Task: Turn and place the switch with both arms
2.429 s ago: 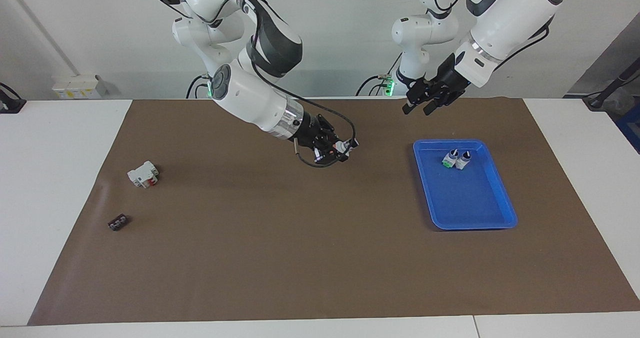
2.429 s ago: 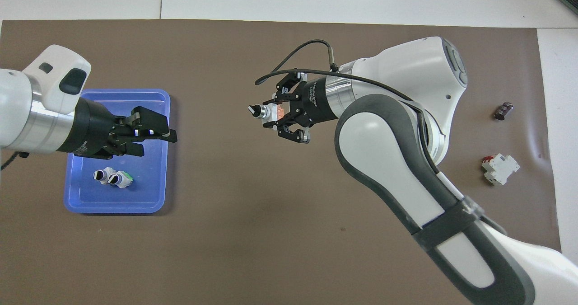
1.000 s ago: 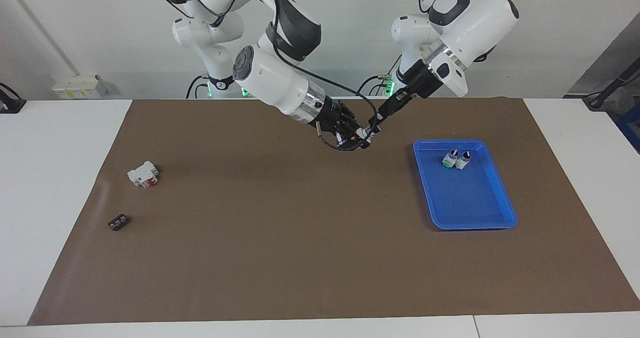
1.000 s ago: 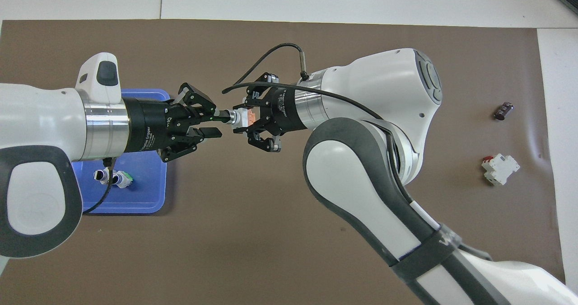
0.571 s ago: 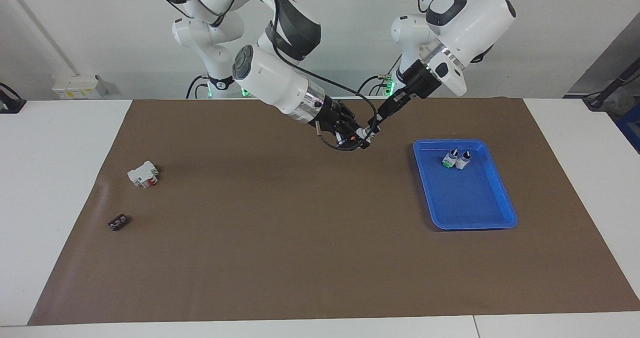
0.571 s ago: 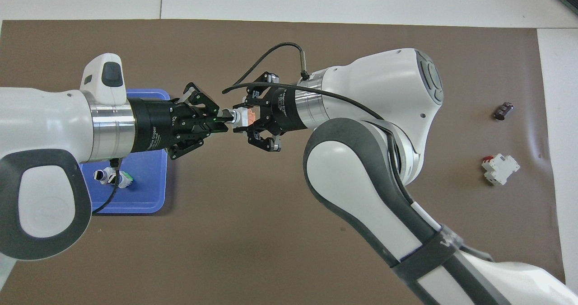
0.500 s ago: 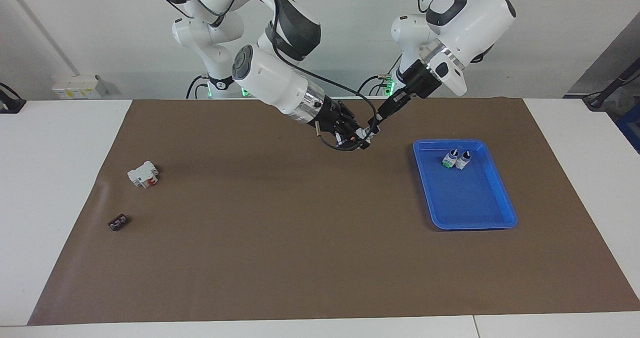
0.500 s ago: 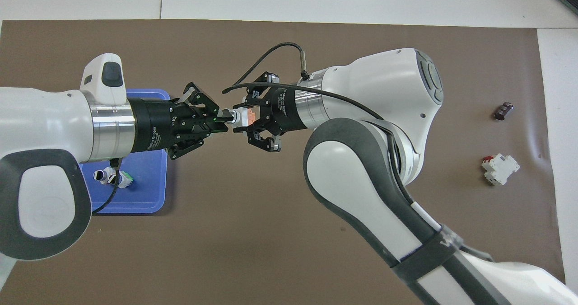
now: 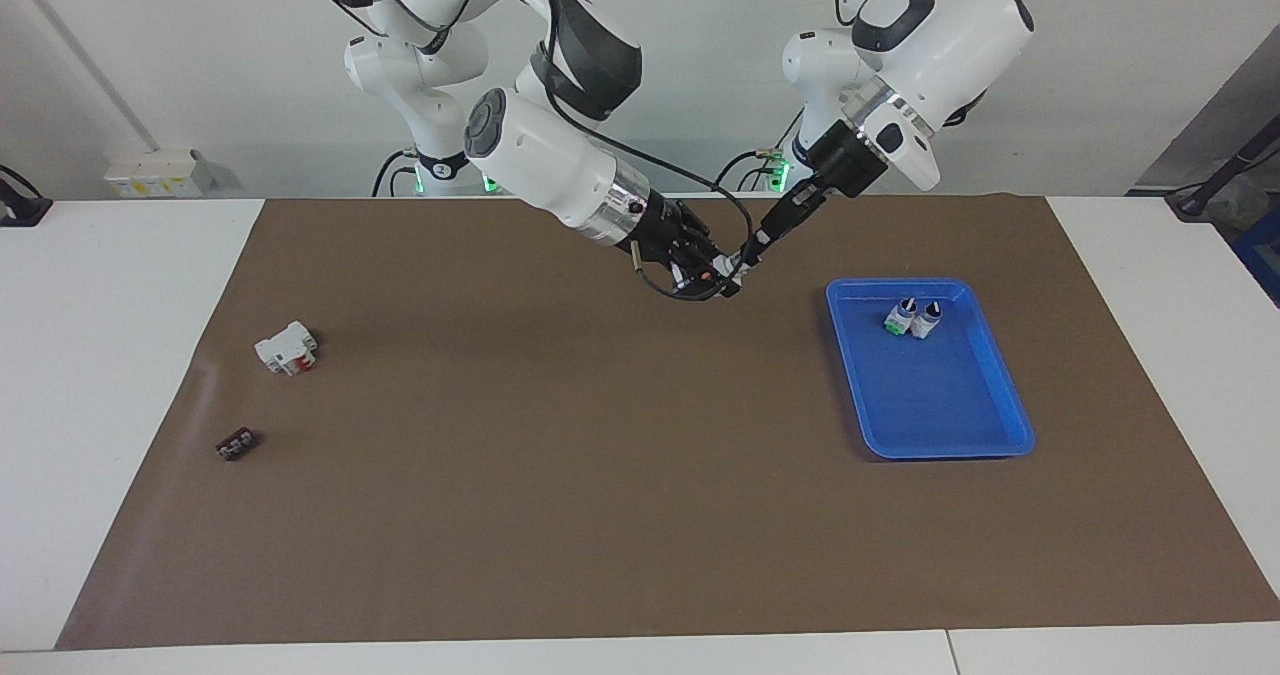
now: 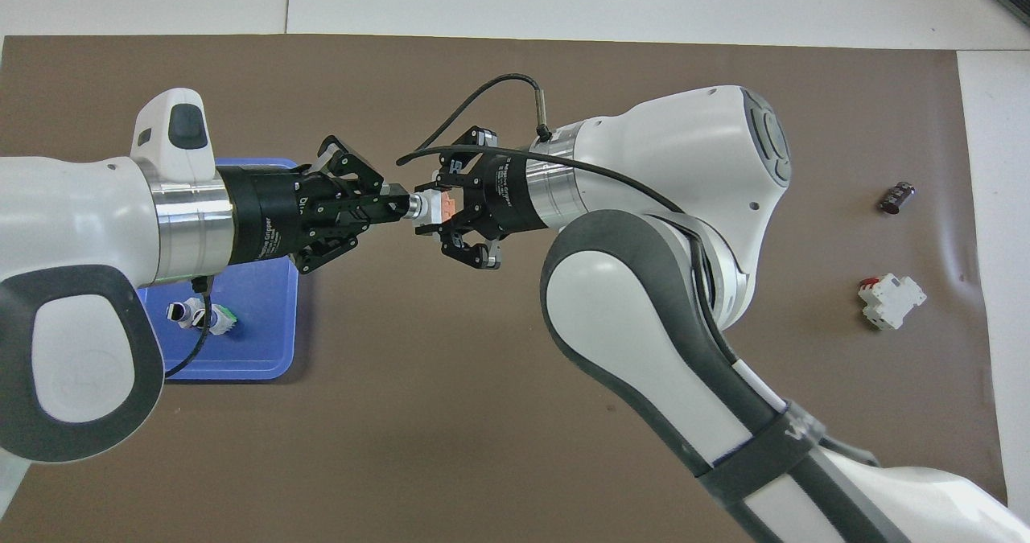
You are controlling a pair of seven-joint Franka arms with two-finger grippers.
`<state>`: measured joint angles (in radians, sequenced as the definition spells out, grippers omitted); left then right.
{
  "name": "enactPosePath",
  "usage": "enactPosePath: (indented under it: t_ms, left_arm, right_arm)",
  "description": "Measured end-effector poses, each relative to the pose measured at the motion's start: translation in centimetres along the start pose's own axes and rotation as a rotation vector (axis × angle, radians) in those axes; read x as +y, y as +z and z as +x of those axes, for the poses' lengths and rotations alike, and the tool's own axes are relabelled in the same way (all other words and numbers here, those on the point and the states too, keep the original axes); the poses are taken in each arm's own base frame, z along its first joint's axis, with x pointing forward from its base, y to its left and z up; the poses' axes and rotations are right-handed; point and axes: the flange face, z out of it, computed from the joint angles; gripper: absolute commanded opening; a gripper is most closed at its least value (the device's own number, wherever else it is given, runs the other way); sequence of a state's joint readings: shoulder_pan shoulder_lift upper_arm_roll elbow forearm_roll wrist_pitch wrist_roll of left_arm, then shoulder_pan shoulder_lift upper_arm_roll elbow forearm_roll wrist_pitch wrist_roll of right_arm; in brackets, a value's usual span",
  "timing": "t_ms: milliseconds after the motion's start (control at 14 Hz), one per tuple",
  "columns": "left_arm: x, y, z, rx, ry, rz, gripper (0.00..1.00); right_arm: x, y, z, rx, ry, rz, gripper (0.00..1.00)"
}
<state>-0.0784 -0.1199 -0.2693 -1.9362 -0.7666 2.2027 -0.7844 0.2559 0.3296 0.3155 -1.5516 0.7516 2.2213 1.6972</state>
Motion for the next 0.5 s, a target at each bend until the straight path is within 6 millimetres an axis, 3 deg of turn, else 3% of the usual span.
enactPosePath:
  t_ms: [500]
  left_arm:
    - [-0.01, -0.04, 0.14, 0.008, 0.071, -0.006, 0.25]
  right_arm:
    - [0.02, -0.04, -0.06, 0.000, -0.001, 0.000, 0.00]
